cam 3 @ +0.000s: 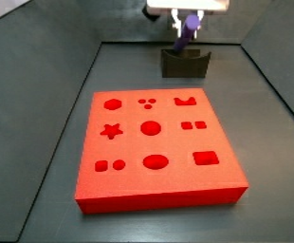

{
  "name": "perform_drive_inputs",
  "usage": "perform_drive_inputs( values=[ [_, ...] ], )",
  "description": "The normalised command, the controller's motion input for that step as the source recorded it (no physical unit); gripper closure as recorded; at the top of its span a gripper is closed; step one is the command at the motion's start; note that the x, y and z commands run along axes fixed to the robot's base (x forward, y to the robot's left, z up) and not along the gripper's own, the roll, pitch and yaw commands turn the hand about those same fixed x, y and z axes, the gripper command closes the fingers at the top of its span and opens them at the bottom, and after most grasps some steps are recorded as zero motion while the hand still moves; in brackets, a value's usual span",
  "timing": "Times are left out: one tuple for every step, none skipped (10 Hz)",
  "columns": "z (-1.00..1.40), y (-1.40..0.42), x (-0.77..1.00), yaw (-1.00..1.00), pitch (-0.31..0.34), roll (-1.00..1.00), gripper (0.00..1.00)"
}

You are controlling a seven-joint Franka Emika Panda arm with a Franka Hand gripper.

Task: Pick up the round object. Move up. Place the round object on the fixture. Regrasp the round object. Move to above the board. Insert the round object.
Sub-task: Place the round object on the fixture.

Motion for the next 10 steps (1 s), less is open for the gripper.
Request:
perform_drive_inputs(
  values=[
    [-0.97, 0.13, 0.17, -0.20, 0.001, -0.20, 1.00],
    [-0.76, 0.14, 0.14, -0.17, -0.032, -0.15, 1.00],
    [-0.69, 0.18, 0.11, -0.15, -0.057, -0.11, 1.00],
    [-0.69, 0.18, 0.11, -0.15, -0.057, -0.11, 1.00],
    [-0.68, 0.21, 0.11, -0.15, -0.072, -0.11, 1.00],
    [-0.67, 0.21, 0.12, -0.15, -0.075, -0.11, 1.00],
    [-0.65, 0.22, 0.12, -0.12, -0.079, -0.11, 1.00],
    [-0.65, 0.21, 0.11, -0.08, -0.076, -0.11, 1.00],
    [-0.17, -0.50, 0.00, 0.00, 0.000, 0.00, 1.00],
    [0.00, 0.00, 0.00, 0.00, 0.000, 0.00, 0.00]
  ],
)
